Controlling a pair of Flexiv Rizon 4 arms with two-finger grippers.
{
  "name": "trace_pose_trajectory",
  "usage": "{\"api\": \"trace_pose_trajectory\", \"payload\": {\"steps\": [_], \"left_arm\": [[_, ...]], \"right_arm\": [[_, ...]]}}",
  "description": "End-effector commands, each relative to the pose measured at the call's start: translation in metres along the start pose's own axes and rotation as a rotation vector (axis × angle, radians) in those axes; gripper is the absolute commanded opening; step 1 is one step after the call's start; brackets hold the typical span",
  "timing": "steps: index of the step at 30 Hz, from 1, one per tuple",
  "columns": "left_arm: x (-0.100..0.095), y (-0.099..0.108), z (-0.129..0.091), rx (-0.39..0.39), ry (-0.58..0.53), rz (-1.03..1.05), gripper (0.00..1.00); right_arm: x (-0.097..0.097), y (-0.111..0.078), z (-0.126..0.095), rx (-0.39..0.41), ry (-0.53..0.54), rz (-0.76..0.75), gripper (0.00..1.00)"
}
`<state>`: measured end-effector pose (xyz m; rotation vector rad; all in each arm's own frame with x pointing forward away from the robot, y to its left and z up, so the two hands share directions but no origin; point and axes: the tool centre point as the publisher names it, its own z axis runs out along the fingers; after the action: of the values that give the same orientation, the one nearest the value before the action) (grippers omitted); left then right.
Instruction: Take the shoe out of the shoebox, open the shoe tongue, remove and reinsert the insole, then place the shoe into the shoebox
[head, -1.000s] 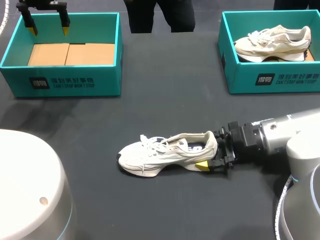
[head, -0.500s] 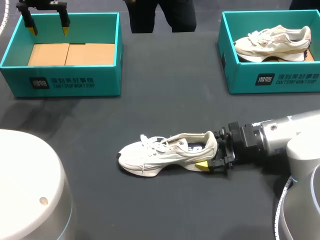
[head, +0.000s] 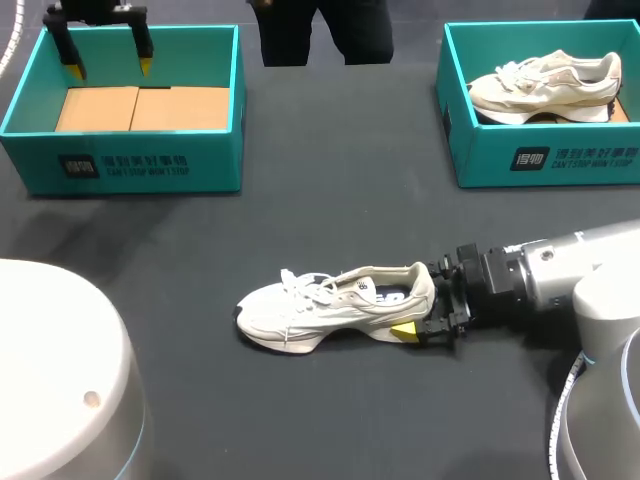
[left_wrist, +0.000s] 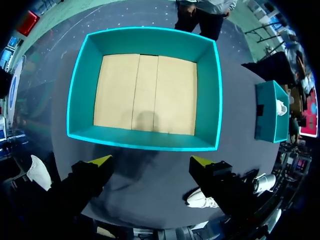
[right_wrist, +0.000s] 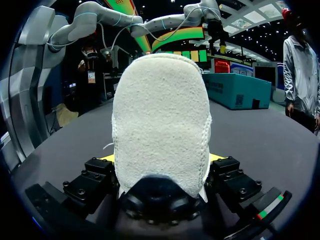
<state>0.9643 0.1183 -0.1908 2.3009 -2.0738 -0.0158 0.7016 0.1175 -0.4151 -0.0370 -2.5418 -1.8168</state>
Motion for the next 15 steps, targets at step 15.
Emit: {"api": "trace_pose_trajectory", "payload": {"steps": [15], "left_arm": [[0.066,0.101,0.003,0.028,-0.034,0.035,1.00]], "right_arm": [[0.001,0.000,0.002,0.005,0.000,0.001,0.00]]}}
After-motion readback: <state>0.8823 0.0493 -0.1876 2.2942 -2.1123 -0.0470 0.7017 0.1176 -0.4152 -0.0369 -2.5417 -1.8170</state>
